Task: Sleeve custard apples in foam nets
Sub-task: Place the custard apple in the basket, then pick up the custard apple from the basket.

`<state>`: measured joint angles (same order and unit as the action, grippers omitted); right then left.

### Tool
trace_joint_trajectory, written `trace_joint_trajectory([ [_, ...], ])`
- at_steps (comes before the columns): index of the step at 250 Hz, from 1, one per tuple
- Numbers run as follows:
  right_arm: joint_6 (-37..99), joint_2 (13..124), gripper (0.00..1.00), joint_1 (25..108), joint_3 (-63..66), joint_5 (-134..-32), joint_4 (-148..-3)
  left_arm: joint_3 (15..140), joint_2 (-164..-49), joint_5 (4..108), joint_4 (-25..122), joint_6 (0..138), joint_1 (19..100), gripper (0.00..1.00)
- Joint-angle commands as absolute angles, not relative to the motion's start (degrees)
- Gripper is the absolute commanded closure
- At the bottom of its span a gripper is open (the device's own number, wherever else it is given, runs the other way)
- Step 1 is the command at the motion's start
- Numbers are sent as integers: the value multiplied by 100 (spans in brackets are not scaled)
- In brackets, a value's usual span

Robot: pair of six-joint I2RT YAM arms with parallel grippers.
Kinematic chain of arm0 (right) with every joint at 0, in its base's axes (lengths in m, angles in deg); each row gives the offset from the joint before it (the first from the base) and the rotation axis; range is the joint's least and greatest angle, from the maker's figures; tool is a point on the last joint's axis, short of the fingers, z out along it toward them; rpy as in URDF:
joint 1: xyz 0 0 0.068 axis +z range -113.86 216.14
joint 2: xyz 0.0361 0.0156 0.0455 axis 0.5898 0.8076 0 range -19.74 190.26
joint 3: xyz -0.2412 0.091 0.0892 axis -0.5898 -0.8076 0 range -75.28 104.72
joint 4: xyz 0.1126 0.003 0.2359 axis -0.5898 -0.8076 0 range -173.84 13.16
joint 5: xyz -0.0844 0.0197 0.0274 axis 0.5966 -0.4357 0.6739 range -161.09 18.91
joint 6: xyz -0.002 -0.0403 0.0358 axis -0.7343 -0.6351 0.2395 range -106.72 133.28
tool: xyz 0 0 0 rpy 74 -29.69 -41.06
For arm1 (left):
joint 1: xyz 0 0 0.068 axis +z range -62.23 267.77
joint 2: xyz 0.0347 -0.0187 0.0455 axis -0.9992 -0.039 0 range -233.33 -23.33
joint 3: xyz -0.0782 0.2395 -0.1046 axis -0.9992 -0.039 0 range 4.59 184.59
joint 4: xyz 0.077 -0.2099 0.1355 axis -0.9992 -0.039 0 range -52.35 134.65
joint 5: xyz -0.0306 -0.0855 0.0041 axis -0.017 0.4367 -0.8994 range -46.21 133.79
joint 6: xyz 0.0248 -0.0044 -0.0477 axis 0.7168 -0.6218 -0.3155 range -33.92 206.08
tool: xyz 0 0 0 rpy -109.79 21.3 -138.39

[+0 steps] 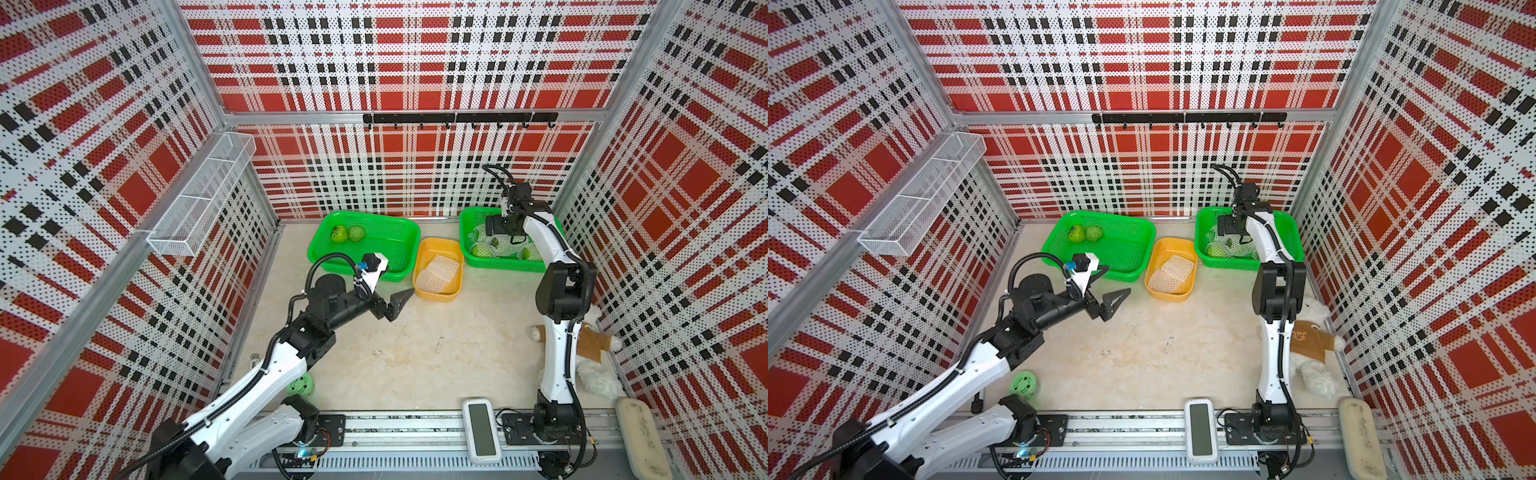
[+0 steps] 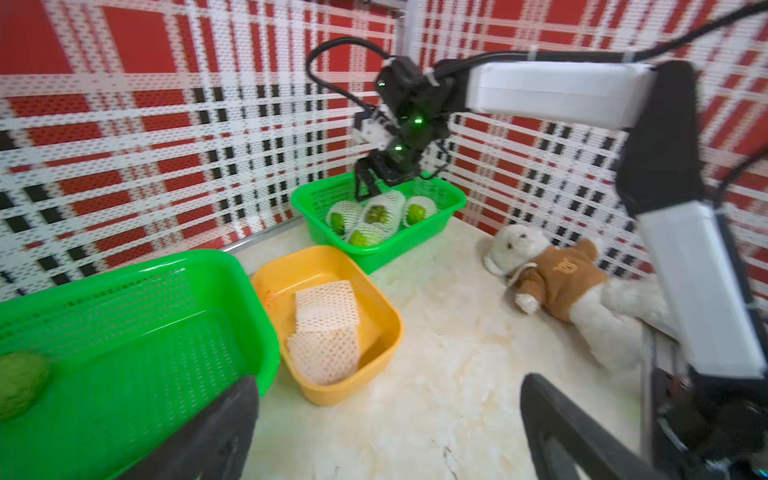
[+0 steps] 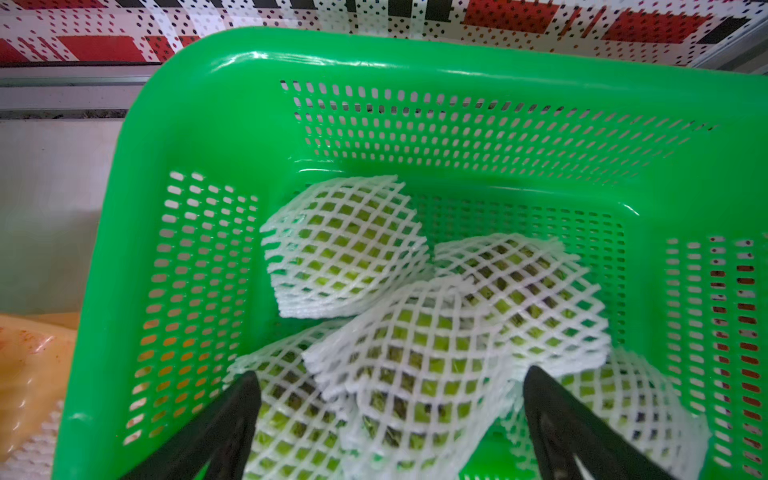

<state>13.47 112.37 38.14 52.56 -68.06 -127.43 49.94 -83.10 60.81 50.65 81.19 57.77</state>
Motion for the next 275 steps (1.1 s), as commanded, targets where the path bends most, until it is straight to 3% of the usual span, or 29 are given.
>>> trace_joint_trajectory([
  [1,1105,10788,0,3816,5410,-6853,-12828,5505,-8897,5710,5157,7586,6148,1],
  [59,1390,9736,0,3825,4241,-6854,-11798,6633,-10302,4899,4457,7421,6729,1],
  [110,1224,8715,0,3801,2632,-8392,-10259,8159,-11714,4266,2843,7187,6997,1],
  [133,1473,8443,0,3795,2087,-8603,-9671,8801,-12359,3938,2161,7166,7147,1],
  [215,1426,8491,0,3832,2214,-10584,-10373,10154,-14078,3396,2111,7386,7524,0],
  [275,1205,7759,0,4401,1335,-10357,-10423,11840,-15516,3614,1767,7619,7730,6],
])
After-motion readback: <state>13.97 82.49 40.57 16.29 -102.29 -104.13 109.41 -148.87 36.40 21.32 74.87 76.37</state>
